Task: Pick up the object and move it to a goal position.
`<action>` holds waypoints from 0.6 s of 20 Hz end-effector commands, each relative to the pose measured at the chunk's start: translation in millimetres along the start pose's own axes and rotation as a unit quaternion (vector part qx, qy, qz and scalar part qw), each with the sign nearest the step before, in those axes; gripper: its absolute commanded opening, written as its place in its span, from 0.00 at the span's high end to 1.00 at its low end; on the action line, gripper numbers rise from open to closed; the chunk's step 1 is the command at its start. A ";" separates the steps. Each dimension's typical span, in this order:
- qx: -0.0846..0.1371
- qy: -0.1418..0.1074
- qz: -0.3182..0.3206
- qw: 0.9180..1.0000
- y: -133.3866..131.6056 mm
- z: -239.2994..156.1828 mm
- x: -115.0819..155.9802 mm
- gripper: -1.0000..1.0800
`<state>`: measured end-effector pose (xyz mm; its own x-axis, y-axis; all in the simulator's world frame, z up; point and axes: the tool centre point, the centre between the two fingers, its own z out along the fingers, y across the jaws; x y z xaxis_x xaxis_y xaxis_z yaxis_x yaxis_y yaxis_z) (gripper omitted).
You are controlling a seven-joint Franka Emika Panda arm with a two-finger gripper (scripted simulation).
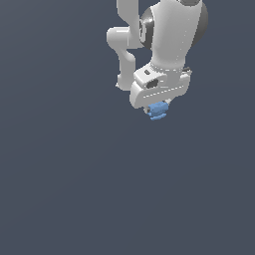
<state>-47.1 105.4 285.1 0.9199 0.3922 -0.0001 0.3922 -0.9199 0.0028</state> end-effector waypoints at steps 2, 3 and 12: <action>0.000 0.000 0.000 1.000 -23.5 -29.8 0.0 1.00; 0.000 0.000 0.000 1.000 -29.2 -37.3 0.3 1.00; 0.001 0.000 0.001 1.000 -60.9 -78.7 3.5 1.00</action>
<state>-66.8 160.1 359.2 0.9199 0.3922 0.0009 0.3922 -0.9199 0.0010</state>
